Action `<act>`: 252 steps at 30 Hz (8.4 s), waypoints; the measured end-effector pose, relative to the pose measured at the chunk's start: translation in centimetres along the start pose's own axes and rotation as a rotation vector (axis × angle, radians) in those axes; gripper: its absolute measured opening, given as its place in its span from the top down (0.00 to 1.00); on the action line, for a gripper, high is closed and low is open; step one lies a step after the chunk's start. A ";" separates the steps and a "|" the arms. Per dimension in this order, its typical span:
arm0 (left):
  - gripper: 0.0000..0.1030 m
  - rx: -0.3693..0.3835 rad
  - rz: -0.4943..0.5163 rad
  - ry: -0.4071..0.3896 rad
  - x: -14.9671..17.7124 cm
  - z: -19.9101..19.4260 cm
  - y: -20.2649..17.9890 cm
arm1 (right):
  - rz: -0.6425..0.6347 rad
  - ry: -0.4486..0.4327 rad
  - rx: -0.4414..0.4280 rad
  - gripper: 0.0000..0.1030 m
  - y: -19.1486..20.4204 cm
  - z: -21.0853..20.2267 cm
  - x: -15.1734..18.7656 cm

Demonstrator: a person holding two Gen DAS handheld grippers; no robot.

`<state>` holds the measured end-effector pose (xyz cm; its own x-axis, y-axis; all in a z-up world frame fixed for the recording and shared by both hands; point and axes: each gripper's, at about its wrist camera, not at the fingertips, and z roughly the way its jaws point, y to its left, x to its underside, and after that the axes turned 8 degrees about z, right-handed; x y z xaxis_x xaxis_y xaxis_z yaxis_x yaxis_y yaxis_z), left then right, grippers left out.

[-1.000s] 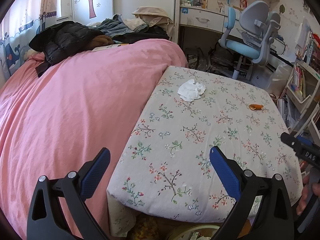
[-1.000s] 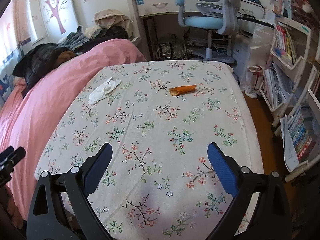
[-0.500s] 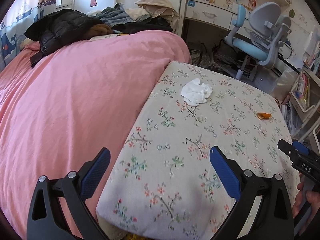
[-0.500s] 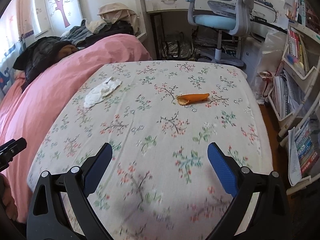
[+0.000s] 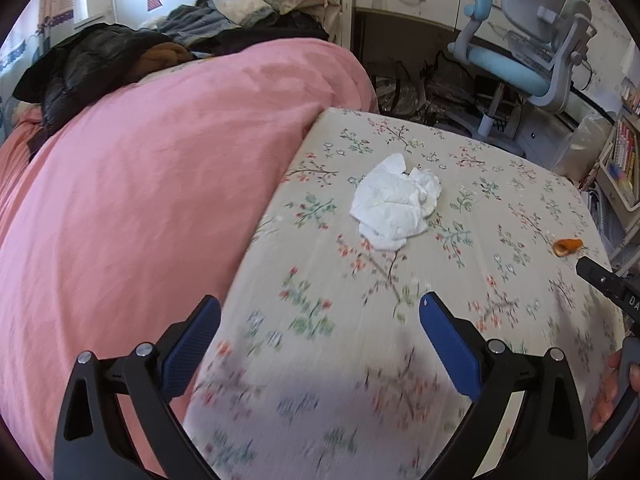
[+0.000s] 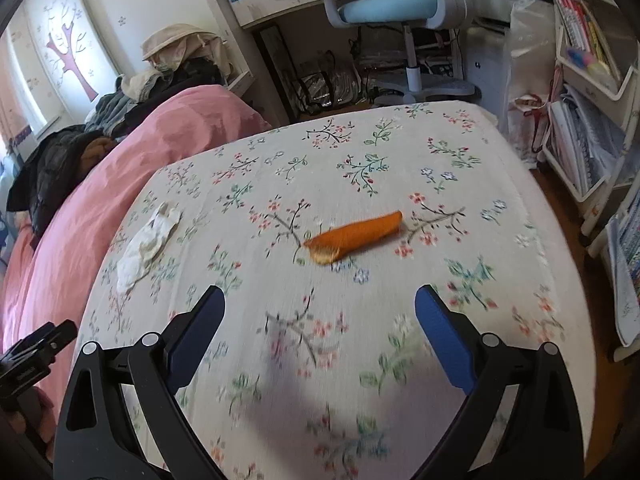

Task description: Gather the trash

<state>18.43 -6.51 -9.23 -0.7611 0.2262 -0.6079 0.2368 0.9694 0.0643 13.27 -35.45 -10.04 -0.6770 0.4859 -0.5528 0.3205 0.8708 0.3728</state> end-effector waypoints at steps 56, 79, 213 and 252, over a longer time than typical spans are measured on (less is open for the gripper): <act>0.87 0.368 -0.092 -0.060 2.9 -6.3 0.3 | -0.267 0.104 -0.117 0.86 5.1 -3.8 3.9; 0.87 0.317 -0.071 -0.138 8.2 -12.3 0.1 | -0.311 0.082 -0.249 0.86 8.1 -13.6 13.9; 0.15 0.166 0.053 -0.189 18.7 -20.3 -5.4 | -0.221 -0.205 -0.146 0.17 4.2 -25.0 20.3; 0.08 -0.027 0.017 -0.326 7.0 -17.4 -4.1 | -0.280 -0.346 -0.020 0.07 6.6 -21.2 10.6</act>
<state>1.63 -7.23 -0.04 -0.5222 0.2045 -0.8279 0.2290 0.9688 0.0949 -5.89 -26.15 2.34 -0.4730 0.2314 -0.8501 0.1417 0.9723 0.1858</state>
